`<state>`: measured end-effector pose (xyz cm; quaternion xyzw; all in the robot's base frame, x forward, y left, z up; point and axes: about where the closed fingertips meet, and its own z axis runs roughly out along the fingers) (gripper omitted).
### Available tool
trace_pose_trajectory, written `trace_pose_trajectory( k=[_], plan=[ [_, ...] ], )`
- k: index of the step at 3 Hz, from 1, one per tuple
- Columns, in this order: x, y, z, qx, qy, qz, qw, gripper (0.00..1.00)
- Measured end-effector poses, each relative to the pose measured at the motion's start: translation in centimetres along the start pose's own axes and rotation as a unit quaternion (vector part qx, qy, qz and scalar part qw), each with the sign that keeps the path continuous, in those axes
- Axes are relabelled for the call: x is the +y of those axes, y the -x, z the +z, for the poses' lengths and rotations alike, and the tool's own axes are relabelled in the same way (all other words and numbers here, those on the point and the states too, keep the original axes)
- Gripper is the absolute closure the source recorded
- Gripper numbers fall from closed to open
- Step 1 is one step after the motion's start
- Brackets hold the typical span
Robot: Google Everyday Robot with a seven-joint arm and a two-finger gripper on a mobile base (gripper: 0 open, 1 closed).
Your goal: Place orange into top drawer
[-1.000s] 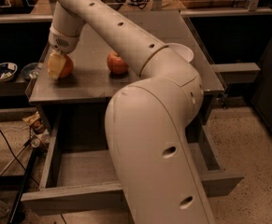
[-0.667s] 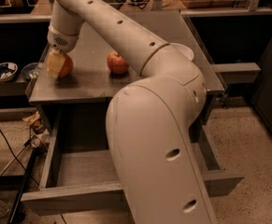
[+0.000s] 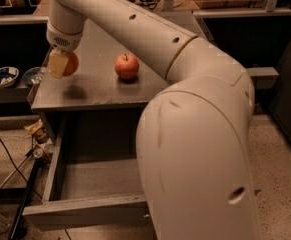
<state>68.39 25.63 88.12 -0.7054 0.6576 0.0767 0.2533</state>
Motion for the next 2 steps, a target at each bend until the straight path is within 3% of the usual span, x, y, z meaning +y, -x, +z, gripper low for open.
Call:
trace_pose_trajectory(
  k=[1,2],
  plan=[
    [2.0,0.2,-2.4,0.0,-0.044,0.011,0.999,1.0],
    [3.6,-0.4,-1.4,0.014,-0.037,0.012,0.9991,1.0]
  ],
)
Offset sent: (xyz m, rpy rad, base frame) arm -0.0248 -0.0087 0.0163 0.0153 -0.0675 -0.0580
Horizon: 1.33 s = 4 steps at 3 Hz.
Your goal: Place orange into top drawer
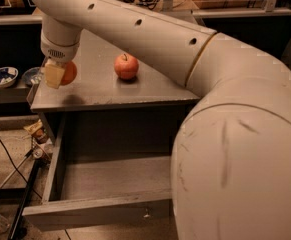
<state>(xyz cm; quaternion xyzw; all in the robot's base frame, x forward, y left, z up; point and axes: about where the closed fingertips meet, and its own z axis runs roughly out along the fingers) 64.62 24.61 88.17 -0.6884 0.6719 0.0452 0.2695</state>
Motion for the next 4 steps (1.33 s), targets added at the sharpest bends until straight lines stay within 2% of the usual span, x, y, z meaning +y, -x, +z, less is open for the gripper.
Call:
trace_pose_trajectory(
  k=[1,2,3,4],
  plan=[
    [0.0,0.0,0.0,0.0,0.0,0.0,1.0,1.0],
    [1.6,-0.9,-2.2,0.007,-0.007,0.021,0.9997,1.0],
    [4.4,-1.7,-6.1,0.02,-0.02,0.054,0.9981,1.0],
    [7.2,-2.5,-8.2,0.016,-0.019,0.076,0.9968,1.0]
  ],
)
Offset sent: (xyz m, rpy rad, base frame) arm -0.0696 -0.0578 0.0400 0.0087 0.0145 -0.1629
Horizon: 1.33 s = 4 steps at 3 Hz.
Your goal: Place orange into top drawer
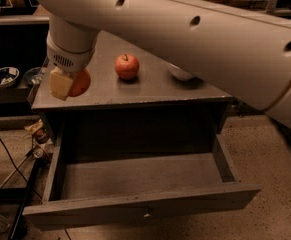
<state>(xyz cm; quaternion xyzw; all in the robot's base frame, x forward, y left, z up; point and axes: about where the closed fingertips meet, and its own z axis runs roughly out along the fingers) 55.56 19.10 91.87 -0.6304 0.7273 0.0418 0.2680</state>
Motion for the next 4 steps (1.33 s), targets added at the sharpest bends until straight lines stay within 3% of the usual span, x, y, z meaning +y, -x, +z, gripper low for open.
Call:
trace_pose_trajectory(
  k=[1,2,4],
  plan=[
    [0.2,-0.4,-0.1,0.003,0.0,0.001,1.0,1.0],
    [0.6,-2.4,-0.3,0.023,-0.001,0.016,0.9996,1.0],
    [3.7,-6.2,-2.2,0.063,0.024,0.074,0.9949,1.0]
  ],
)
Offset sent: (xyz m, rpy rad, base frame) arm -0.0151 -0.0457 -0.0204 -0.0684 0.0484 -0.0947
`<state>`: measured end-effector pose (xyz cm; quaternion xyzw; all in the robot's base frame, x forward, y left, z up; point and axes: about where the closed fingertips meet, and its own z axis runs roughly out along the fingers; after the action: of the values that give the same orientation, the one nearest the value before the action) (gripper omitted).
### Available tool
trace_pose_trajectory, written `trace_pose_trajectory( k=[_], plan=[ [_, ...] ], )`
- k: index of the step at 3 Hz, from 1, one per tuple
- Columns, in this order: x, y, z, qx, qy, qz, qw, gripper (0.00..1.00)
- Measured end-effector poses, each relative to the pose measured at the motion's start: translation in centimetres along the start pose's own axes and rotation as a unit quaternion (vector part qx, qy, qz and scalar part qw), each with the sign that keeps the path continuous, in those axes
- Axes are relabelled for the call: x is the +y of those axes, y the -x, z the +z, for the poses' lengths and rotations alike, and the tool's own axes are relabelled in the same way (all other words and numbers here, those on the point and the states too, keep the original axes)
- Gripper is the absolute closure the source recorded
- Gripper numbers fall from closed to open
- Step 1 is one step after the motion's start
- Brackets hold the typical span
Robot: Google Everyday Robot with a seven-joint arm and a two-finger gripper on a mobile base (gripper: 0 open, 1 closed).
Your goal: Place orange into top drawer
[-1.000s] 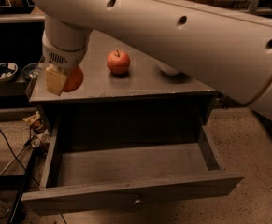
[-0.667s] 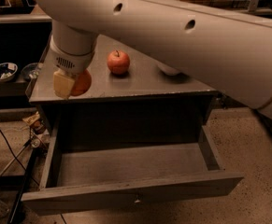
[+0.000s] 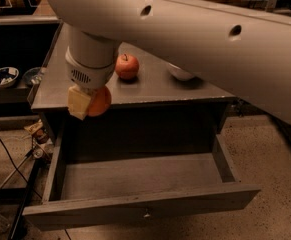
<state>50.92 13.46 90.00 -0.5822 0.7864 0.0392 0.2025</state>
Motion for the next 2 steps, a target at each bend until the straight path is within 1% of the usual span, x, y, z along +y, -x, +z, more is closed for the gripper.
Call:
trace_pose_trajectory(
  k=[1,2],
  plan=[
    [0.0,0.0,0.0,0.0,0.0,0.0,1.0,1.0],
    [0.9,-1.4,2.0,-0.002,0.017,0.01,0.9998,1.0]
  ],
)
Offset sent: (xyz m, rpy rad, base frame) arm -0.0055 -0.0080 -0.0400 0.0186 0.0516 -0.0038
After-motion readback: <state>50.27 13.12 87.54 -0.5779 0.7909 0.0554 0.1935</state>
